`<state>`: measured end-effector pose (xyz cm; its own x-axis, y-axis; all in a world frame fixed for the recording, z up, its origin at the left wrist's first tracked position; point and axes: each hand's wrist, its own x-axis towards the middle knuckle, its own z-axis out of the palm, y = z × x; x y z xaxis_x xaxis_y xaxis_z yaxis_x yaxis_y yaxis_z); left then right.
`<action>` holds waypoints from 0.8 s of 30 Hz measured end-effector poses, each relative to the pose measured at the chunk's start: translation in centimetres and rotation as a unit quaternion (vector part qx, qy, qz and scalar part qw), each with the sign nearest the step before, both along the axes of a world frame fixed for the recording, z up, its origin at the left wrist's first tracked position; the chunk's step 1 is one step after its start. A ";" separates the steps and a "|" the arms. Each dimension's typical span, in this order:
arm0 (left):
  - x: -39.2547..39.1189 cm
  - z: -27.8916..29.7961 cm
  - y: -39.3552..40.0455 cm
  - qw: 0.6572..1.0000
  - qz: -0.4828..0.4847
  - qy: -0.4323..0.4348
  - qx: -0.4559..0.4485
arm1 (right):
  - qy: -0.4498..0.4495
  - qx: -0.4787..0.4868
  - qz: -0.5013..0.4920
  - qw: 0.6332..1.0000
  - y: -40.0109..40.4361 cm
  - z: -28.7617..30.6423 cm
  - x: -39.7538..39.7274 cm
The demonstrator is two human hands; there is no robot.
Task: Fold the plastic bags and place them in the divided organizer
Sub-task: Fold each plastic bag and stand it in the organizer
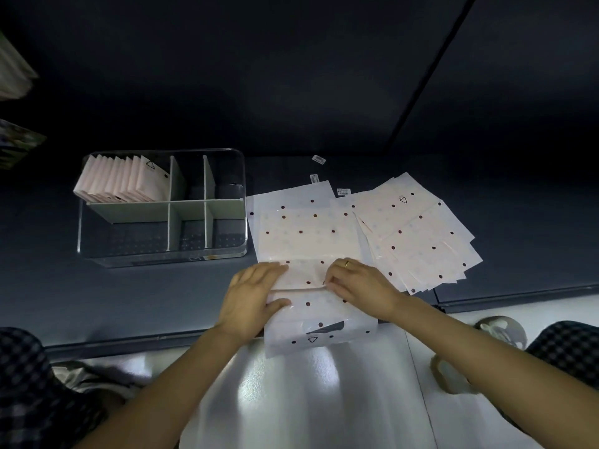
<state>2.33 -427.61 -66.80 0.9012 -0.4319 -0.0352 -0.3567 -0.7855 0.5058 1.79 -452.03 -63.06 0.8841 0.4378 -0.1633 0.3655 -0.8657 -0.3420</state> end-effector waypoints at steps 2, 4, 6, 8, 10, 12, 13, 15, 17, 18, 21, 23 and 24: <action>0.0 0.3 0.4 0.999 0.010 0.020 -0.028 | 0.075 0.030 0.002 0.997 -0.2 0.9 -0.9; -0.2 0.5 0.6 0.998 0.017 0.048 -0.046 | 0.138 0.046 0.004 0.989 -0.3 1.6 -1.5; -0.5 0.4 0.7 0.993 0.035 0.084 -0.070 | 0.170 0.050 0.001 0.984 -0.5 2.0 -1.6; -0.6 0.3 0.8 0.989 0.056 0.101 -0.090 | 0.181 0.058 -0.011 0.982 -0.5 2.2 -1.3; -0.6 0.4 0.7 0.983 0.078 0.121 -0.117 | 0.196 0.059 -0.021 0.979 -0.6 2.3 -0.7; -0.3 0.5 0.6 0.973 0.094 0.151 -0.149 | 0.198 0.038 -0.025 0.979 -0.7 2.2 0.2; -0.1 0.5 0.5 0.968 0.099 0.164 -0.161 | 0.187 0.024 -0.025 0.982 -0.6 2.1 0.8; 0.2 0.7 0.3 0.960 0.118 0.183 -0.179 | 0.154 0.017 -0.041 0.987 -0.4 1.8 2.0; 0.2 1.1 -0.2 0.951 0.156 0.188 -0.191 | 0.137 0.017 -0.068 0.988 -0.3 1.6 3.5; 0.1 1.2 -0.6 0.952 0.179 0.165 -0.184 | 0.142 0.010 -0.079 0.987 -0.4 1.6 4.3; -0.6 1.6 -2.0 0.963 0.217 -0.001 -0.159 | 0.159 -0.052 -0.089 0.982 -0.3 1.3 6.7; -1.0 1.8 -2.9 0.973 0.180 -0.069 -0.129 | 0.173 -0.090 -0.063 0.979 -0.1 0.9 8.1; -1.2 1.7 -3.2 0.981 0.141 -0.075 -0.110 | 0.187 -0.100 -0.053 0.976 0.0 0.6 8.5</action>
